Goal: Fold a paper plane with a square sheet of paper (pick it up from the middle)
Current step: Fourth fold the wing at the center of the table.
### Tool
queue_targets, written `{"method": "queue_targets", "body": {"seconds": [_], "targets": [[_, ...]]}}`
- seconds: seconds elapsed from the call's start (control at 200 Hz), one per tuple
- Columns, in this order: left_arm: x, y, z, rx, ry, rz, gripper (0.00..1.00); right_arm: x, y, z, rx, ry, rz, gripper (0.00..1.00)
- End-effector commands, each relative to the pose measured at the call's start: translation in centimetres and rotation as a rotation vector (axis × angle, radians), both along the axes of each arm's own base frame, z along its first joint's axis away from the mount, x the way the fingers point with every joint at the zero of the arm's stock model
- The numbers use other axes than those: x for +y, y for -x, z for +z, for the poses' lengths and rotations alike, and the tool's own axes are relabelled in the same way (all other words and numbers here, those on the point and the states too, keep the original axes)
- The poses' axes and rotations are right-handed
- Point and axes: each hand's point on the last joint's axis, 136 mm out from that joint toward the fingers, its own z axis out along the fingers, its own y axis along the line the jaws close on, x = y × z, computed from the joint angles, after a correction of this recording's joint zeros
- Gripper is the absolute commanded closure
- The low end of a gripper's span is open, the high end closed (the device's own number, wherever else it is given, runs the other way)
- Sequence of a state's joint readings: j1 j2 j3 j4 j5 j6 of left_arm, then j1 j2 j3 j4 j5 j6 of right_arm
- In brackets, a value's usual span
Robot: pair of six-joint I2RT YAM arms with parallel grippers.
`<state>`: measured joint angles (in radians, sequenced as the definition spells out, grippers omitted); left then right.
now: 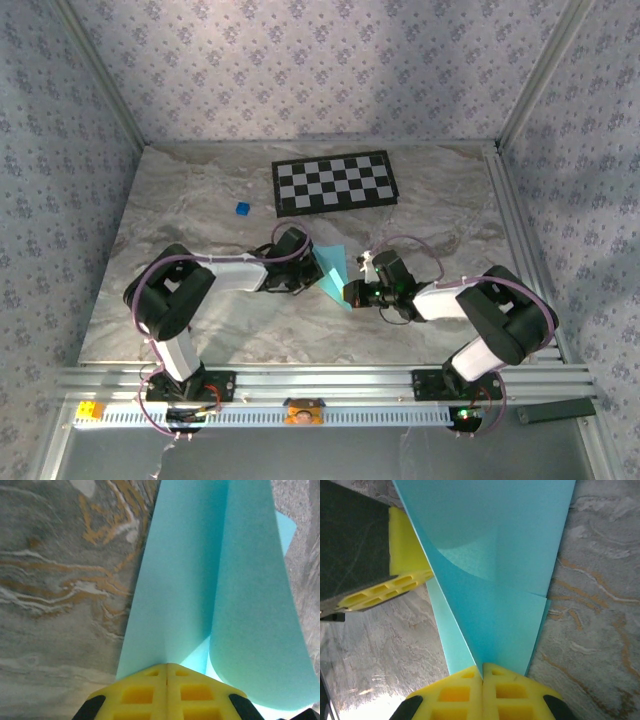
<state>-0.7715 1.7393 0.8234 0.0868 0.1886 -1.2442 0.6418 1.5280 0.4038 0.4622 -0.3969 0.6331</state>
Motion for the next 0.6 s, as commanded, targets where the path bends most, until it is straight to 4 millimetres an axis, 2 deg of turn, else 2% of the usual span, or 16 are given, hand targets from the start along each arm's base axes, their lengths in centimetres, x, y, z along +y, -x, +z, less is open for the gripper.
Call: {"method": "queue_targets", "body": {"seconds": [0.0, 0.19, 0.325, 0.46, 0.545, 0.595], "targets": [[0.6, 0.3, -0.7, 0.012, -0.02, 0.042, 0.96, 0.0, 0.0, -0.3, 0.035, 0.032, -0.015, 0.95], [1.5, 0.7, -0.2, -0.003, -0.029, 0.065, 0.95, 0.5, 0.3, 0.1, -0.019, 0.068, 0.051, 0.95], [2.0, 0.3, 2.3, -0.093, -0.009, 0.086, 0.86, 0.5, 0.7, -0.2, -0.08, 0.124, 0.115, 0.96], [3.8, -0.3, 4.7, -0.165, -0.026, 0.132, 0.64, 0.2, 0.6, 0.1, -0.158, 0.165, 0.159, 0.96], [4.1, -0.9, 5.7, -0.173, 0.001, 0.132, 0.48, 0.3, 0.6, 0.5, -0.211, 0.187, 0.19, 0.96], [3.9, -1.2, 5.9, -0.165, 0.018, 0.119, 0.43, 0.4, 0.6, 0.7, -0.238, 0.196, 0.21, 0.96]]}}
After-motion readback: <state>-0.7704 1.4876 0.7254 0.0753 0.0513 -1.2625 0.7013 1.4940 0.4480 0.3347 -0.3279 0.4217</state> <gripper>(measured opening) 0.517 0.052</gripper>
